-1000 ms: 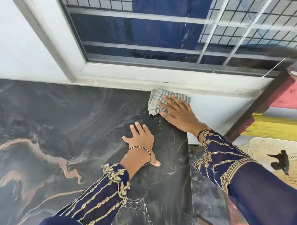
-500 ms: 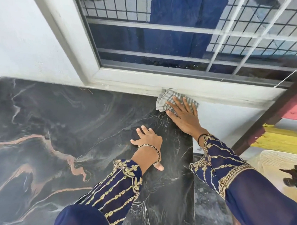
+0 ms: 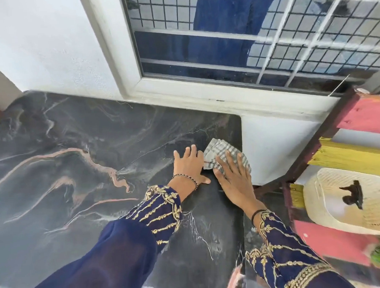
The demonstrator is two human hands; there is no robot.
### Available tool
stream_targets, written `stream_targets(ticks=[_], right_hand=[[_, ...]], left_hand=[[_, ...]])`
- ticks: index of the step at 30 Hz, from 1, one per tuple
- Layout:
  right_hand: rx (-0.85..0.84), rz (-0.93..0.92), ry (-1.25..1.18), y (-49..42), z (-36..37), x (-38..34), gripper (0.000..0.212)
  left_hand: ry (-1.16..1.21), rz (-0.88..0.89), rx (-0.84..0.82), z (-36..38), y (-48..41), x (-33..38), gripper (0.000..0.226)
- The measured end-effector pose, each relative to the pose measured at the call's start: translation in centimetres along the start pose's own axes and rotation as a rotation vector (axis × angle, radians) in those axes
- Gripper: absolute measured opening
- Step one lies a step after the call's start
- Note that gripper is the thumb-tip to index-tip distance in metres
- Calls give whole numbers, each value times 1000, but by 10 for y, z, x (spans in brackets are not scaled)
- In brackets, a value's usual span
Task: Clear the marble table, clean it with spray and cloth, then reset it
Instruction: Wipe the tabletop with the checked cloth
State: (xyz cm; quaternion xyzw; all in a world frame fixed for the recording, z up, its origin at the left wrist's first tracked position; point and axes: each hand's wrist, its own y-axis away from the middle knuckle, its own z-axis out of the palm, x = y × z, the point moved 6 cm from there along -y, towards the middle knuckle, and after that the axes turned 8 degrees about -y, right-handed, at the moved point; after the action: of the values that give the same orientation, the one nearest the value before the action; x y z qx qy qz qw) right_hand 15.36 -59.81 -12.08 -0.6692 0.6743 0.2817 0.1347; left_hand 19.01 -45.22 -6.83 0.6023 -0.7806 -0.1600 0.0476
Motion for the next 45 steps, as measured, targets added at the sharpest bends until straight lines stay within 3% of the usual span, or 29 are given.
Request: stream_targets(ticks=[3,13,21,30,37,43,45], right_hand=[[-35,1,20,55,15,-5,56],[-155,-143,17,253,63,-17,60],[-212,-267,-50,353,71,-9,50],[-346,-321,48,373,30,43,51],[-95,-114,-143,321,-49,149,75],[184,-28,-243,258,-134,246,44],[273,22,-211,238,-160,283,44]], left_hand=[[142,45,72,20,62,19,63],[262,226,90,70,219,10,47],[295,292,106,61,231,13,32],[330,404,112,27,202,93,25],[349,450,19,21,157,200,24],[397,449,-83,21,100,313,22],[437,441,-86,19,78,349,22]])
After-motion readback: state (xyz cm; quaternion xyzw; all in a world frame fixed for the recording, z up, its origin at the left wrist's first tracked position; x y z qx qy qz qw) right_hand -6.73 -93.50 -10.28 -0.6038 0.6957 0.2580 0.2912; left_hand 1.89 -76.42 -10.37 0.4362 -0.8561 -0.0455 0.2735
